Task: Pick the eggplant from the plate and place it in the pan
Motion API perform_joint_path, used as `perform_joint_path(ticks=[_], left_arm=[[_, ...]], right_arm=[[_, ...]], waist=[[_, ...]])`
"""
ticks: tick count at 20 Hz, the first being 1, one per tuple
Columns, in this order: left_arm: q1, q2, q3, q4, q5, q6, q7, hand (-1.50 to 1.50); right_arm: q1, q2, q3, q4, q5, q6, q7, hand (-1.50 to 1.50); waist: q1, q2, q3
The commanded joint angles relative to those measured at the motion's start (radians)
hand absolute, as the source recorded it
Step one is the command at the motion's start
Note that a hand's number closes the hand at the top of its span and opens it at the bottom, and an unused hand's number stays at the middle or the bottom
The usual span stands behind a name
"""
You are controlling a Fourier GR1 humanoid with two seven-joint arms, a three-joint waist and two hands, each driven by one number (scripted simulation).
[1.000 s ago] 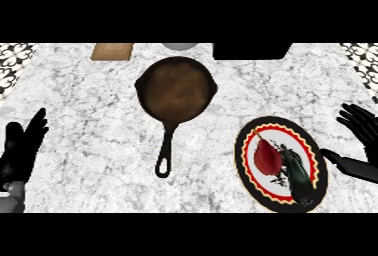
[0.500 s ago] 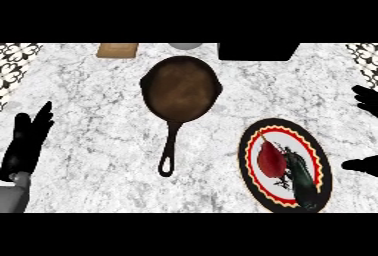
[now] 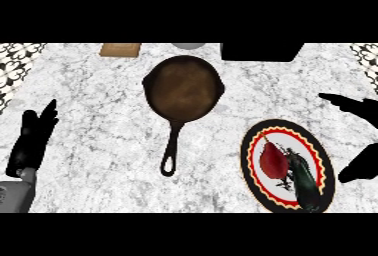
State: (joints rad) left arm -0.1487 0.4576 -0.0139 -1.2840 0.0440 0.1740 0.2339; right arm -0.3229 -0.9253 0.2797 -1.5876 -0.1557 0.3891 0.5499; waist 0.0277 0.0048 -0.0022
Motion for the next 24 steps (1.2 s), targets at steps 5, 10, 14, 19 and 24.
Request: perform_joint_path(ticks=[5,10,14,19,24], left_arm=[[0.06,-0.003,0.022,-0.07,-0.005,-0.016,0.008,0.0],[0.037,-0.003,0.071,0.012,-0.016,-0.066,-0.027,0.0],[0.013,-0.024,0.067,-0.035,-0.041,-0.039,0.036,0.0],[0.001,-0.047,0.08,-0.007,-0.069,-0.055,0.012,0.0],[0.001,-0.042,0.13,0.022,-0.073,-0.084,-0.021,0.0]], right_arm=[[-0.091,0.122,0.13,0.069,0.114,0.145,0.129,-1.5],[-0.075,0.203,0.072,0.042,0.153,0.209,0.209,-1.5],[-0.007,0.253,0.114,0.058,0.292,0.18,0.158,-1.5],[0.009,0.294,0.084,0.072,0.379,0.233,0.157,-1.5],[0.071,0.364,0.074,0.009,0.425,0.262,0.187,-1.5]], waist=[[-0.013,-0.005,0.002],[-0.024,-0.005,0.002],[-0.024,-0.005,0.003],[-0.025,-0.005,0.002],[-0.029,-0.005,0.002]])
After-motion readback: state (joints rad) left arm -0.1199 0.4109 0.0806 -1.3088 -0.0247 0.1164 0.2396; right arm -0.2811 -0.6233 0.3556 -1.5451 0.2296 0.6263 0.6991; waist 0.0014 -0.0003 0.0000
